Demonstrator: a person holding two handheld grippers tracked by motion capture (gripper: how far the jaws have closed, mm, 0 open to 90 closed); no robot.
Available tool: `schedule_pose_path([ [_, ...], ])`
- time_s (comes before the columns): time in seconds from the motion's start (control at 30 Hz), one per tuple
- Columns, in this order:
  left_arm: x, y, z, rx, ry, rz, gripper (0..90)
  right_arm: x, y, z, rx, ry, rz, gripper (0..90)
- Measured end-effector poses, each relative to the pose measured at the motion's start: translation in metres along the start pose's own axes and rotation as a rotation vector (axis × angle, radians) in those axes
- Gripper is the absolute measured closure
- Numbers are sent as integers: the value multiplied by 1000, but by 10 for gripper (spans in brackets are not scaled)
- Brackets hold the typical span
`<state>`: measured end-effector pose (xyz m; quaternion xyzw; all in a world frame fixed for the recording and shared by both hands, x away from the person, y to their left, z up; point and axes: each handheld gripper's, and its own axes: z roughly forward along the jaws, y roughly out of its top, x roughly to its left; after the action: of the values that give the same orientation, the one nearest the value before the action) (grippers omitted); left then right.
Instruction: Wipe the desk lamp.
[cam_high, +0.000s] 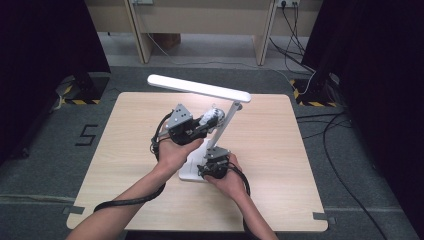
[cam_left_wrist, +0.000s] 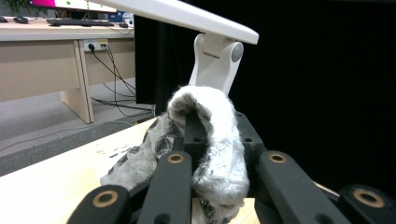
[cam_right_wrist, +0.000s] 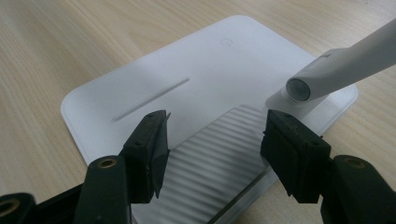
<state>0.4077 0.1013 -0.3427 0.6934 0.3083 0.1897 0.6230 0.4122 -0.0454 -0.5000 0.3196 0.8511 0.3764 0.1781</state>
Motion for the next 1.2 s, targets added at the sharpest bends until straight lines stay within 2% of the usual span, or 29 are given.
schedule_pose_path([
  [0.67, 2, -11, 2, 17, 3, -21, 791, 0, -1, 0, -6, 0, -4, 410],
  [1.2, 4, -18, 7, 41, 6, -21, 792, 0, -1, 0, -6, 0, -6, 411],
])
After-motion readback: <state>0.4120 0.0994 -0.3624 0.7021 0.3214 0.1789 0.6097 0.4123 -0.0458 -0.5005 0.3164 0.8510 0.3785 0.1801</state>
